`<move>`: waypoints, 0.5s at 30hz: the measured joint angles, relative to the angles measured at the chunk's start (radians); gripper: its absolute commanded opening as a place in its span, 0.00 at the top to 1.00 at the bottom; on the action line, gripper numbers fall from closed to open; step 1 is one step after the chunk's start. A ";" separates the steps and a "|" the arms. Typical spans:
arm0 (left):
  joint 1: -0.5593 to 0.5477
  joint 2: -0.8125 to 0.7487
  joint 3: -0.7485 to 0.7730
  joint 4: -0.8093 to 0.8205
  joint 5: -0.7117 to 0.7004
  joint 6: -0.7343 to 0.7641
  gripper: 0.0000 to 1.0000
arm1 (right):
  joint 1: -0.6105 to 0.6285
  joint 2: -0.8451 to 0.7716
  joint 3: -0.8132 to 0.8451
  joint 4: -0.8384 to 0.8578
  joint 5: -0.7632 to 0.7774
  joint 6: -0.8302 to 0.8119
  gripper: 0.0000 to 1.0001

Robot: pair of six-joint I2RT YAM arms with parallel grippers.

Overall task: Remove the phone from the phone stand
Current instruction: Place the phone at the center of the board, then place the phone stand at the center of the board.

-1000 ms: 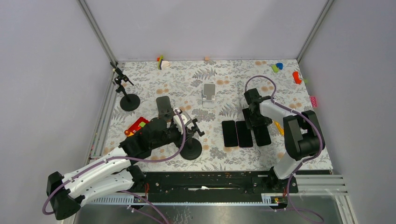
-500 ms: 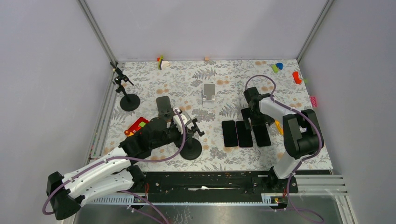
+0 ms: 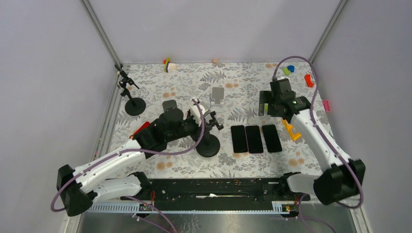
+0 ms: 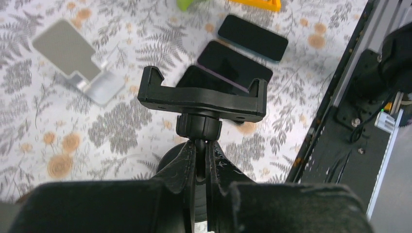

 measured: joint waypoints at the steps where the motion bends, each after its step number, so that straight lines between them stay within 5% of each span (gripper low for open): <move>1: 0.000 0.029 0.027 0.007 0.003 0.001 1.00 | 0.000 -0.043 -0.005 0.000 -0.011 0.009 0.03; 9: 0.010 0.359 0.330 0.054 0.045 0.037 1.00 | 0.000 -0.373 -0.138 0.021 -0.125 0.052 0.03; 15: 0.027 0.591 0.541 0.095 0.097 0.038 1.00 | 0.000 -0.471 -0.174 0.025 -0.206 0.069 0.02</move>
